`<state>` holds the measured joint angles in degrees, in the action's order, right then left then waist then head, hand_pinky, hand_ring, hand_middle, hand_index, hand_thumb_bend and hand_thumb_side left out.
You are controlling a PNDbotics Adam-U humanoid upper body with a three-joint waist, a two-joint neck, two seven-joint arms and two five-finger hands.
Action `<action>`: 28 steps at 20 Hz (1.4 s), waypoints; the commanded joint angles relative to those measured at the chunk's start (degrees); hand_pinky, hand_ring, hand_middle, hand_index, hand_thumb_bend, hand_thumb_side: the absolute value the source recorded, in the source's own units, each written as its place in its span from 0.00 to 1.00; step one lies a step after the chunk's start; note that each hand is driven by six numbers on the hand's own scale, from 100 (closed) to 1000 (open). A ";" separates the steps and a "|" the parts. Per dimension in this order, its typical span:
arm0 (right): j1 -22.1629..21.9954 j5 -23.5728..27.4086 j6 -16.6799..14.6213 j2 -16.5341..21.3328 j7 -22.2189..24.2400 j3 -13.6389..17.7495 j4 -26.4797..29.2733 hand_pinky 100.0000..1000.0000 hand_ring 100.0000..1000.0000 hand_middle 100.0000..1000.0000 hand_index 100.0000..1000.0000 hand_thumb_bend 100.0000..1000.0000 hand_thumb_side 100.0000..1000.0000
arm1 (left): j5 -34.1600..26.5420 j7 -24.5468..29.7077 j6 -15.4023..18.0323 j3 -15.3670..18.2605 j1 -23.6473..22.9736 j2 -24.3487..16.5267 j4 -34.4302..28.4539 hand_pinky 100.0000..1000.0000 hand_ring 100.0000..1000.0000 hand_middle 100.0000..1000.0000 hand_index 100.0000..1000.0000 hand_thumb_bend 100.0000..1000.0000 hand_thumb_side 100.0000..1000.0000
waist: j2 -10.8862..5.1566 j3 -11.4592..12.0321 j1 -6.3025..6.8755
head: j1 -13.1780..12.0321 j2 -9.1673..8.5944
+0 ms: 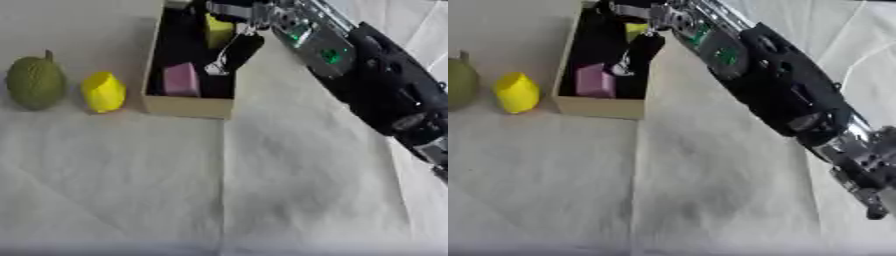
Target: Pick up objects on the table and place them in the box.
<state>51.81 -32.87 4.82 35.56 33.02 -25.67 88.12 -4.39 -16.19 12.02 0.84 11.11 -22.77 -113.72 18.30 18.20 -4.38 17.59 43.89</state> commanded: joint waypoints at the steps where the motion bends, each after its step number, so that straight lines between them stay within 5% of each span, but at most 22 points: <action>1: 0.50 0.77 0.38 0.76 -0.11 1.36 0.72 0.85 0.90 0.82 0.89 0.27 0.24 | -0.26 -0.01 -0.24 0.11 0.24 -1.20 -0.88 0.75 0.71 0.63 0.74 0.00 0.69 | -2.13 -0.15 -0.42 | -0.20 0.23; 6: -0.12 2.69 1.94 1.24 -0.81 2.71 1.90 0.85 0.88 0.80 0.88 0.21 0.22 | -0.33 0.16 -0.42 0.04 0.13 -1.03 -0.88 0.75 0.71 0.63 0.74 0.00 0.69 | -2.24 -0.50 -0.30 | -0.29 0.23; 8: -0.84 3.63 2.97 2.42 -1.72 3.94 2.93 0.85 0.88 0.80 0.88 0.26 0.22 | -0.26 0.12 -0.51 0.13 -0.14 -1.06 -0.88 0.75 0.71 0.63 0.74 0.00 0.69 | -2.40 -0.80 -0.28 | -0.58 0.23; 19: -11.58 4.73 5.21 15.53 -7.27 13.50 6.48 0.85 0.90 0.82 0.90 0.31 0.17 | 0.37 -0.55 -0.32 0.70 -0.51 -1.61 -0.88 0.75 0.71 0.63 0.74 0.00 0.69 | -2.22 -2.42 -0.11 | -1.15 0.23; 28: -16.59 2.80 4.72 18.08 -8.16 15.18 3.81 0.85 0.90 0.83 0.90 0.35 0.15 | 0.40 -0.51 -0.35 0.59 -0.33 -1.56 -0.88 0.75 0.71 0.63 0.74 0.00 0.69 | -1.58 -2.60 0.42 | -0.96 0.23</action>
<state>34.69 -29.58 9.58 51.21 25.15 -11.52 92.07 -4.18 -16.59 11.68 0.91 10.37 -22.76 -113.72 17.86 15.61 -4.36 16.72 43.89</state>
